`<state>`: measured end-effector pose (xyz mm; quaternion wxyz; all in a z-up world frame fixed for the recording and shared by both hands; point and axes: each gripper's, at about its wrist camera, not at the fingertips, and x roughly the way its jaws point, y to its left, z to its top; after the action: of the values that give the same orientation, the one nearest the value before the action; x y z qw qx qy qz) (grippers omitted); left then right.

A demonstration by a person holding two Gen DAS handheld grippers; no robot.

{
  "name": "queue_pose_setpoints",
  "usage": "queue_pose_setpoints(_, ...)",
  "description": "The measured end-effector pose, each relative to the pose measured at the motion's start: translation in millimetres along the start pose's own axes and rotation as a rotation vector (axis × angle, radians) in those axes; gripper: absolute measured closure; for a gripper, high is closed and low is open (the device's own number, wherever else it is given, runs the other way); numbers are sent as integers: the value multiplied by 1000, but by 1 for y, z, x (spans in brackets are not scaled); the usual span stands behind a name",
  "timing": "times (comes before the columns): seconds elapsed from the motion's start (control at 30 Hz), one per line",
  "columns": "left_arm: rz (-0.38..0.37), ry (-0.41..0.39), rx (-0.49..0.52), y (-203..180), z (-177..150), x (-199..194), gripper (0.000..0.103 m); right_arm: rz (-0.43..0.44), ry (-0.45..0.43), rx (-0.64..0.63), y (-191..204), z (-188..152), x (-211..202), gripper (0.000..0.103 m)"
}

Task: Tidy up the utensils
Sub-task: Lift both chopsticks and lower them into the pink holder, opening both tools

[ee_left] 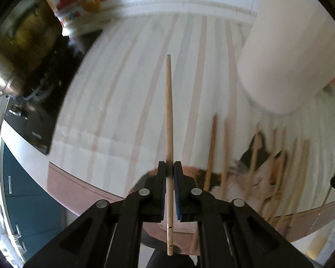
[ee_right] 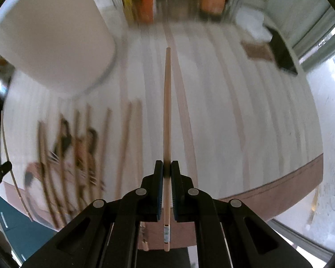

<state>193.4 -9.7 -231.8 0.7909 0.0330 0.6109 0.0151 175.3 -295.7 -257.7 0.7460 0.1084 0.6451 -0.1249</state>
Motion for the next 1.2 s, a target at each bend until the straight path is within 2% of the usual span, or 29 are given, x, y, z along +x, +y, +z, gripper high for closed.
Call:
queue_pose_setpoints(0.2,-55,-157,-38,2,28,-73,99,84,-143,26,2,24,-60,96)
queue_pose_setpoints(0.33,-112,-289,-71,6,61,-132,99,160,-241,23,4,55,-99,96)
queue_pose_setpoints(0.43,-176,-380,-91,2,87,-175,99,218,-324,20,16,84,-132,96)
queue_pose_setpoints(0.6,-253,-475,-102,-9,131,-214,99,294,-450,21,35,145,-173,96)
queue_pose_setpoints(0.73,-293,-505,-104,-28,168,-217,99,339,-518,18,58,189,-190,96)
queue_pose_setpoints(0.93,-403,-495,-166,-48,213,-183,99,374,-580,30,81,242,-182,96)
queue_pose_setpoints(1.07,-404,-506,-166,-62,229,-154,99,392,-588,48,87,257,-160,96)
queue_pose_setpoints(1.2,-396,-504,-151,-71,230,-134,99,417,-576,47,89,260,-139,96)
